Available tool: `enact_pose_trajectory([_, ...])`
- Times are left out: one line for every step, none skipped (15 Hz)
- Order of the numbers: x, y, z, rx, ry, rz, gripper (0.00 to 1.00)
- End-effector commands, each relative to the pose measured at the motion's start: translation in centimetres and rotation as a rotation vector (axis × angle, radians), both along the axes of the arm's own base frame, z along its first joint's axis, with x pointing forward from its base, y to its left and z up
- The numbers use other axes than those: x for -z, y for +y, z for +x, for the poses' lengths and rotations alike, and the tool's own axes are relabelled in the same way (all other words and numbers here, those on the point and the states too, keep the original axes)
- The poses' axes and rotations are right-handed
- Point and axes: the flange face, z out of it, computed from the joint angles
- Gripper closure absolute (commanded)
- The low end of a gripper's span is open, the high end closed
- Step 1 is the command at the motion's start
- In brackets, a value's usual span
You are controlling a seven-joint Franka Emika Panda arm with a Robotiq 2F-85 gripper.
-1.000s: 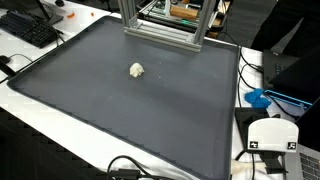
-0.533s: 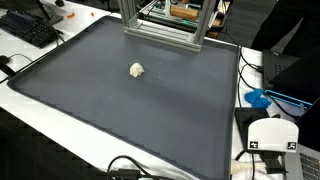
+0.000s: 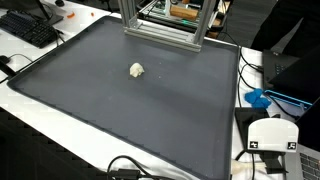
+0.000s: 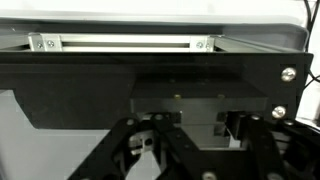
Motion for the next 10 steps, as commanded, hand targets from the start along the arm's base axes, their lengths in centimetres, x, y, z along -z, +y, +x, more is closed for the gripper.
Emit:
enact_pose_trajectory([0.36, 0.07, -0.67, 0.008, -0.014, 0.028, 0.62])
enact_pose_trajectory([0.26, -0.05, -0.66, 0.012, -0.014, 0.028, 0.73])
enact_pose_trajectory([0.35, -0.05, -0.67, 0.010, -0.014, 0.029, 0.78])
enact_pose_trajectory([0.41, -0.08, -0.67, 0.009, -0.014, 0.028, 0.74])
enact_pose_trajectory([0.45, -0.05, -0.71, 0.008, -0.014, 0.026, 0.67])
enact_pose_trajectory([0.48, -0.10, -0.68, 0.008, -0.013, 0.026, 0.52])
enact_pose_trajectory([0.53, -0.04, -0.72, 0.007, -0.012, 0.026, 0.43])
enact_pose_trajectory([0.58, -0.04, -0.72, 0.005, -0.010, 0.027, 0.29])
enact_pose_trajectory([0.60, 0.00, -0.73, 0.004, -0.009, 0.029, 0.32])
enact_pose_trajectory([0.66, 0.05, -0.76, 0.004, -0.009, 0.029, 0.34])
